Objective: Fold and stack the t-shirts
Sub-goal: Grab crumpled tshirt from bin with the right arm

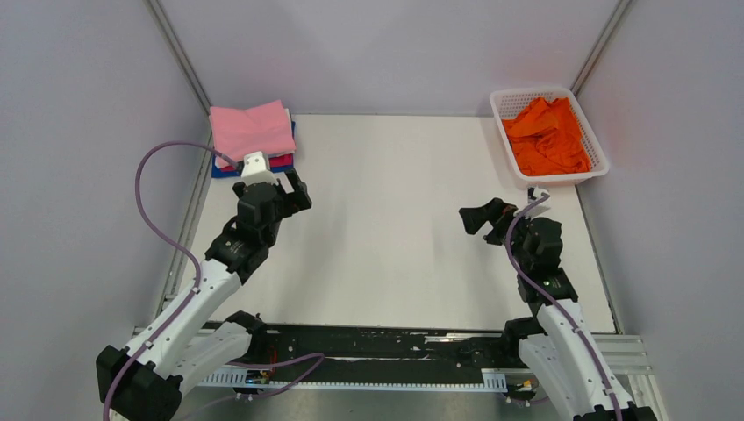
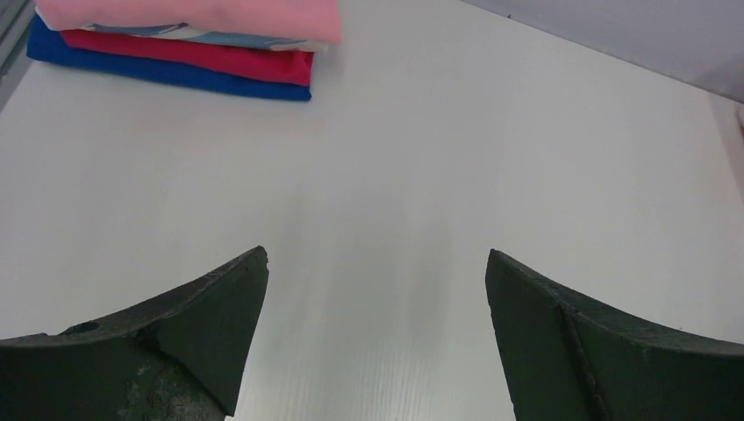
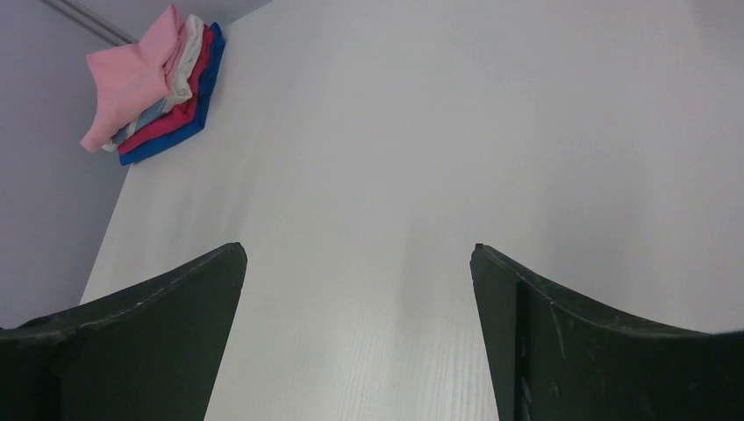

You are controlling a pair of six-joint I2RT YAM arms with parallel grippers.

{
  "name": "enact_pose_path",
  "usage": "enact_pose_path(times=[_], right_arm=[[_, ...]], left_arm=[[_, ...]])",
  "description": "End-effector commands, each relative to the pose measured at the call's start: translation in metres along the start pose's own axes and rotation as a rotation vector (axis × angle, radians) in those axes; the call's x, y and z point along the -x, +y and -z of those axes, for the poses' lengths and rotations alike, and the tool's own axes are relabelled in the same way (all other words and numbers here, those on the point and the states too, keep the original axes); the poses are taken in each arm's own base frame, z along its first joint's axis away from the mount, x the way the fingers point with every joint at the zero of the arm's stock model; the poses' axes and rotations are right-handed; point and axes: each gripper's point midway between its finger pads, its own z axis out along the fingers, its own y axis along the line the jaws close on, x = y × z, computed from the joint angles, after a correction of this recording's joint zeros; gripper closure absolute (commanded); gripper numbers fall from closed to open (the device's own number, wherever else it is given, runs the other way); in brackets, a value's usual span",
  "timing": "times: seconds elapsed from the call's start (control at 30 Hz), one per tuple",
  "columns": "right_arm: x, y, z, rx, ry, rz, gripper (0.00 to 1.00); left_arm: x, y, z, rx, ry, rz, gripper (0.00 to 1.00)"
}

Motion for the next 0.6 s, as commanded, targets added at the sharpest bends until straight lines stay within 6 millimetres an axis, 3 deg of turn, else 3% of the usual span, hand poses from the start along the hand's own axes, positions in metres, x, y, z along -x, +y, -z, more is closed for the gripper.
enact_pose_path(times=[0.0,0.1,0.17,0.3,0.57], right_arm=[[0.057,0.011,-0.009,-0.028,-0.157,0.011,0.00],[0.093,0.011,-0.021,-0.096,-0.214,0.049,0.00],[0.121,-0.008,-0.030,-0.251,-0.252,0.030,0.00],[0.158,-0.065,-0.058,-0.482,-0.211,-0.025,0.00],[0.230,-0.180,-0.121,-0.706,-0.195,-0.058,0.00]], left_arm=[[0.018,-0.006,0.002,-0.013,-0.045,0.019,0.00],[0.017,-0.006,0.000,-0.013,-0.045,0.018,0.00],[0.014,-0.006,-0.002,-0.012,-0.041,0.004,0.00],[0.014,-0.007,-0.004,-0.011,-0.031,-0.013,0.00],[0.007,-0.004,-0.007,0.000,-0.027,-0.017,0.00]])
